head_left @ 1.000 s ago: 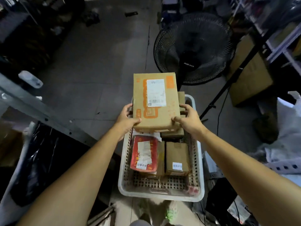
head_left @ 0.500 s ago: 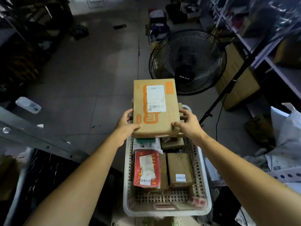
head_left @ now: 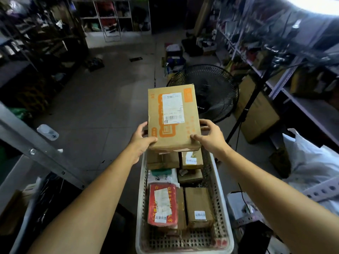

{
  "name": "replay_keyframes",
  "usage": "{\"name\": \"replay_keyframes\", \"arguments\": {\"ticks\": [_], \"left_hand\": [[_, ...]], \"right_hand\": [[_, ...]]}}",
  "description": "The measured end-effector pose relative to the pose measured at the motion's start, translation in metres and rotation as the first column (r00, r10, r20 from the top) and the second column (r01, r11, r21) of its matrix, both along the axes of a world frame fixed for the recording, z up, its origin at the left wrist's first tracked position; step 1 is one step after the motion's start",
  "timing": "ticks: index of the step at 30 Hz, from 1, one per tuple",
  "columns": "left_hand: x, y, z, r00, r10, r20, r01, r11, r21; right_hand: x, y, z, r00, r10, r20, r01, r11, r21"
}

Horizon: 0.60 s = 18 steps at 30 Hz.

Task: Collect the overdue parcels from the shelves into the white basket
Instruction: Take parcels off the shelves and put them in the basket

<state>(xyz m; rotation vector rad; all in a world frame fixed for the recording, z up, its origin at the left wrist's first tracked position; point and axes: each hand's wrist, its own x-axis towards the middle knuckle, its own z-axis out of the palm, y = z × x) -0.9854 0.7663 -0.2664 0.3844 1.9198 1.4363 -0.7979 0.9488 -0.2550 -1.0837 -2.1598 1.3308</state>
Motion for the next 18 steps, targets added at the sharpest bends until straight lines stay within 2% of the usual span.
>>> {"name": "replay_keyframes", "arguments": {"ticks": [9,18], "left_hand": [[0.012,0.014,0.03,1.0,-0.028,0.001,0.028,0.998,0.054],[0.016,0.025,0.041,0.999,-0.04,-0.013,0.041,0.996,0.076]], "right_hand": [[0.018,0.001,0.035,0.999,-0.024,-0.027,0.026,0.994,0.109],[0.027,0.002,0.049,0.998,-0.039,-0.041,0.044,0.991,0.123]]}}
